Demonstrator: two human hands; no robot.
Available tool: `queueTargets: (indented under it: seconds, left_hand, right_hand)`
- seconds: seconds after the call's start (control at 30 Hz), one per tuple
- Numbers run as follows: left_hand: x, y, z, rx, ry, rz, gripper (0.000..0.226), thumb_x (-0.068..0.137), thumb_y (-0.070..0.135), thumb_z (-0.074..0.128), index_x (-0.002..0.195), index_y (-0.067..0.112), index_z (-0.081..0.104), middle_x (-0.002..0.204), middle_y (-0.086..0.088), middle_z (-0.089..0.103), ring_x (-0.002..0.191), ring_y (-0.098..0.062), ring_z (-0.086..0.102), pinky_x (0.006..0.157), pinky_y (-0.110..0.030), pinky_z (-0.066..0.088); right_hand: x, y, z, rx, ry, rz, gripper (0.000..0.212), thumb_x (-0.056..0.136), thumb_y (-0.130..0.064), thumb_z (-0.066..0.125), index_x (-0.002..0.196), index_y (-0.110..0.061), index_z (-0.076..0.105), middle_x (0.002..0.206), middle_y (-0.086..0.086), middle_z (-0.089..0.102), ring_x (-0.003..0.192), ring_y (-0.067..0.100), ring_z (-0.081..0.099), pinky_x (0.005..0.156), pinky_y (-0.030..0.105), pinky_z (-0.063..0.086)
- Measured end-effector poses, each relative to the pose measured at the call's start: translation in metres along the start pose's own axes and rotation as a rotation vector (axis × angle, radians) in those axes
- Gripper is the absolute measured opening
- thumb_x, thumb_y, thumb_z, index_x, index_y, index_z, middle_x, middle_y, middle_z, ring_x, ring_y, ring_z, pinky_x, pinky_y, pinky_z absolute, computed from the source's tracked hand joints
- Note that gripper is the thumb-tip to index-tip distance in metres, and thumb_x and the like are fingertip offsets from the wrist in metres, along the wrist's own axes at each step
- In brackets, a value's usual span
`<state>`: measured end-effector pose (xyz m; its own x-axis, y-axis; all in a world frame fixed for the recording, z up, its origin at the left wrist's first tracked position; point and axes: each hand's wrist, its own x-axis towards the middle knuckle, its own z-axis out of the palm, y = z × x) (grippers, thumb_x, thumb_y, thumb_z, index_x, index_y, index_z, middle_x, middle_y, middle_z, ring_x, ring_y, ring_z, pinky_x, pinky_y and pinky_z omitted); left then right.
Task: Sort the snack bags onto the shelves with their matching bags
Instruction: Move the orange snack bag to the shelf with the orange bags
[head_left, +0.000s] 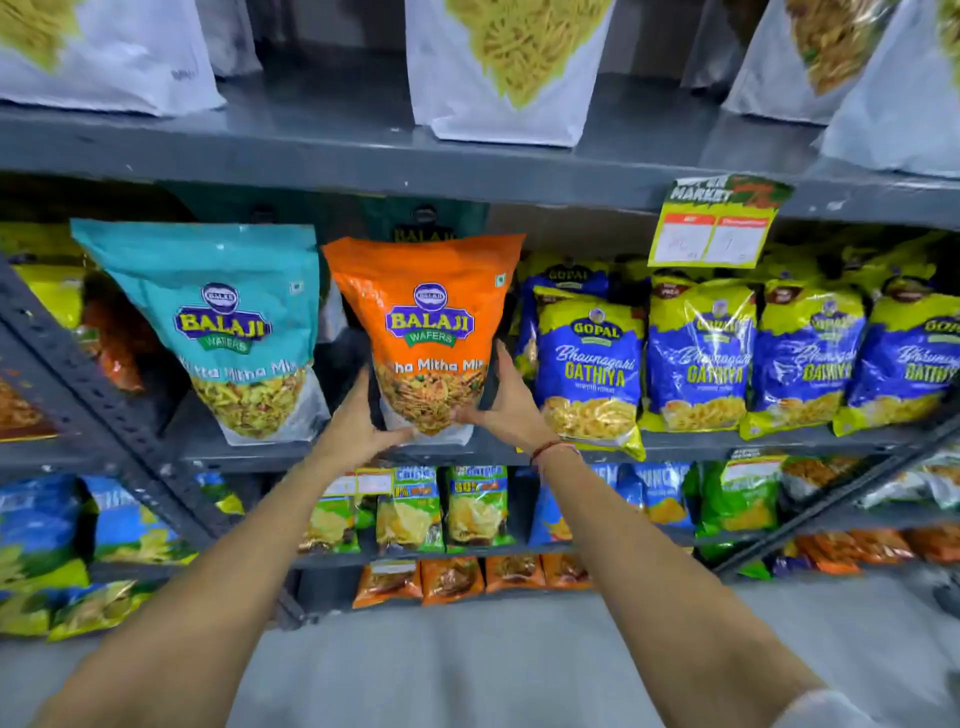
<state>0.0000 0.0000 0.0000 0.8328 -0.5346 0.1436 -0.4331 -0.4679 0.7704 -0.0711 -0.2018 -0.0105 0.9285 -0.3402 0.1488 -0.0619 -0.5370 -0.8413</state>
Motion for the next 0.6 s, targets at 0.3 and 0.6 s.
queueTargets:
  seconds: [0.3,0.6]
  left_hand:
    - [0.026,-0.050,0.024,0.032,-0.152,-0.138,0.096,0.063,0.020,0.083,0.139,0.009,0.024,0.143,-0.014,0.044,0.130,-0.032,0.041,0.104,-0.040,0.033]
    - [-0.012,-0.051,0.020,0.057,-0.219,-0.072,0.095,0.060,0.027,0.084,0.136,0.011,0.028,0.137,-0.013,0.050,0.125,-0.031,0.047,0.100,-0.041,0.040]
  right_hand:
    - [0.007,0.026,0.041,0.066,-0.072,0.208,0.081,0.069,-0.012,0.083,0.135,-0.008,0.036,0.134,0.013,0.055,0.126,0.027,0.049,0.106,0.042,0.042]
    - [-0.043,0.030,0.037,0.129,-0.021,0.148,0.071,0.064,-0.017,0.087,0.124,-0.012,0.049,0.121,0.007,0.064,0.110,0.017,0.058,0.096,0.036,0.050]
